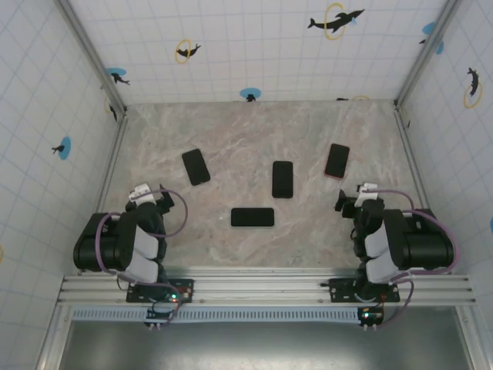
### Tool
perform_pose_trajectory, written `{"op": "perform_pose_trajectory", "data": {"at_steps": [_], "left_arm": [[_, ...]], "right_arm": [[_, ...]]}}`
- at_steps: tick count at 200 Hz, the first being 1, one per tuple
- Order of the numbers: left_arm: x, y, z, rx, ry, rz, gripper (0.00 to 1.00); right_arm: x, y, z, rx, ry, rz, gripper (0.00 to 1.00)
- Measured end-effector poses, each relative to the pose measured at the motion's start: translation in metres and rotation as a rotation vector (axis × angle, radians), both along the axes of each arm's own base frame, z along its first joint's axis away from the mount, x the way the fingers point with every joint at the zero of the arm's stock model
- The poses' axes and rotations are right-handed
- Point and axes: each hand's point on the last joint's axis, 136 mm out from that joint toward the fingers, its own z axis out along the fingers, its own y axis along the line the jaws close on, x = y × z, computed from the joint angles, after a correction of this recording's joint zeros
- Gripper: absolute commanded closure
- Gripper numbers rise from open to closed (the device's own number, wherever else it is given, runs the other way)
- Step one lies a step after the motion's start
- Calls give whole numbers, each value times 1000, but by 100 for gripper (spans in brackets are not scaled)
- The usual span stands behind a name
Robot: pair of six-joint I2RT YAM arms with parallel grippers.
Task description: Take the phone out of the phone case
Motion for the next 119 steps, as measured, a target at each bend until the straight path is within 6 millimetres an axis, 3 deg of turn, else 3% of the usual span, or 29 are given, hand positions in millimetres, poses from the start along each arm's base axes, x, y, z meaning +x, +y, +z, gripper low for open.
{"op": "perform_pose_trajectory", "data": {"at_steps": [119], "left_arm": [[2,-9,-4,5,22,-61,2]], "right_arm": [[0,1,0,16,-1,11,1]]}}
